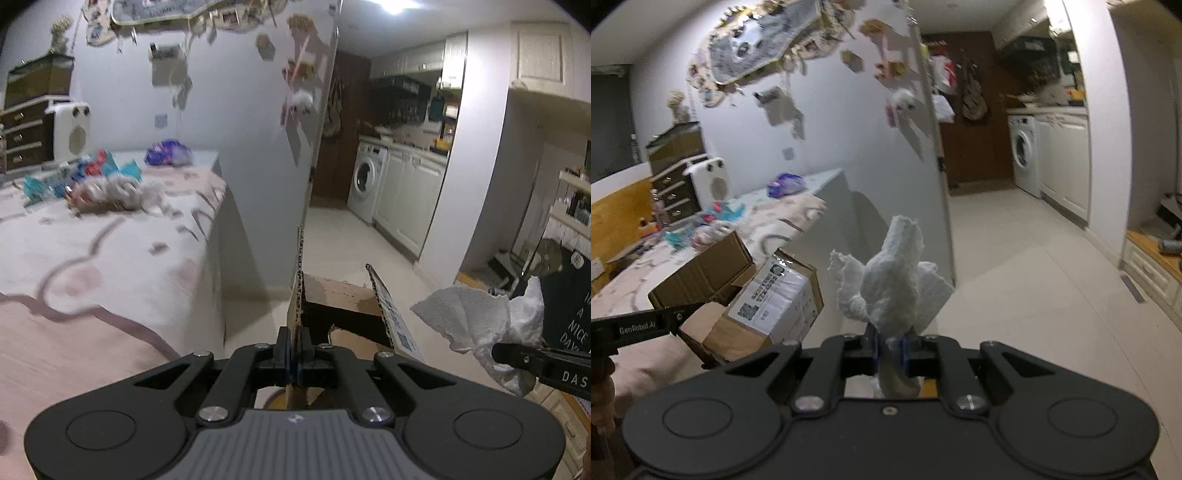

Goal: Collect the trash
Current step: 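Carry the box in the left tool and tissue in the right tool over the bin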

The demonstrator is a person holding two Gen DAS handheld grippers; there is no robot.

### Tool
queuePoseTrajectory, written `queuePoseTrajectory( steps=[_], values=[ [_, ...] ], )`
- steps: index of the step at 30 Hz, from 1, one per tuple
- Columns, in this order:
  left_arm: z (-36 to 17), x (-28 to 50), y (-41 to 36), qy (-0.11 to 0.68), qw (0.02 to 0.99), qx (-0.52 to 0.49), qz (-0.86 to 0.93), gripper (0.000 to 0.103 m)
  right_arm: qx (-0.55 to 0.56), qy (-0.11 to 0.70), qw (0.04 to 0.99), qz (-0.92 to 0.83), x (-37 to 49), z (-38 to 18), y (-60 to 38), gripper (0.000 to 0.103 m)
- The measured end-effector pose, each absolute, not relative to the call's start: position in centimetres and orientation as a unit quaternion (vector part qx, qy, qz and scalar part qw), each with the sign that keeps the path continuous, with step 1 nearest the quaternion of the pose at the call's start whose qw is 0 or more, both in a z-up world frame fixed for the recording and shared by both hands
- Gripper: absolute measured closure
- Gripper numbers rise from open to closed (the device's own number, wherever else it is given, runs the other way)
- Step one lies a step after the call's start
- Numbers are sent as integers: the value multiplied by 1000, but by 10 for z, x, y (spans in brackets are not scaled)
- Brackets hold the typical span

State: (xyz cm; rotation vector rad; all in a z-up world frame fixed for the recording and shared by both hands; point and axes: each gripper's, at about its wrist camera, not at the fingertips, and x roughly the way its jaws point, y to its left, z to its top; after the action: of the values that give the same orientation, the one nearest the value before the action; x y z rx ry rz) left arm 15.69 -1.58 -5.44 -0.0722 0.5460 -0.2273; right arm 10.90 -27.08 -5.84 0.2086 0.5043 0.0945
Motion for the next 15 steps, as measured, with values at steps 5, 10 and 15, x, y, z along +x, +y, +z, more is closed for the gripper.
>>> queuePoseTrajectory(
  steps=[5, 10, 15],
  values=[
    [-82, 188, -40, 293, 951, -20, -97, 101, 117, 273, 954, 31, 127, -87, -284, 91],
    [-113, 222, -67, 313, 945, -12, -92, 101, 133, 299, 945, 11, 158, -121, -293, 91],
    [-161, 263, -84, 349, 933, -16, -87, 101, 160, 321, 934, -12, 192, -158, -300, 91]
  ],
)
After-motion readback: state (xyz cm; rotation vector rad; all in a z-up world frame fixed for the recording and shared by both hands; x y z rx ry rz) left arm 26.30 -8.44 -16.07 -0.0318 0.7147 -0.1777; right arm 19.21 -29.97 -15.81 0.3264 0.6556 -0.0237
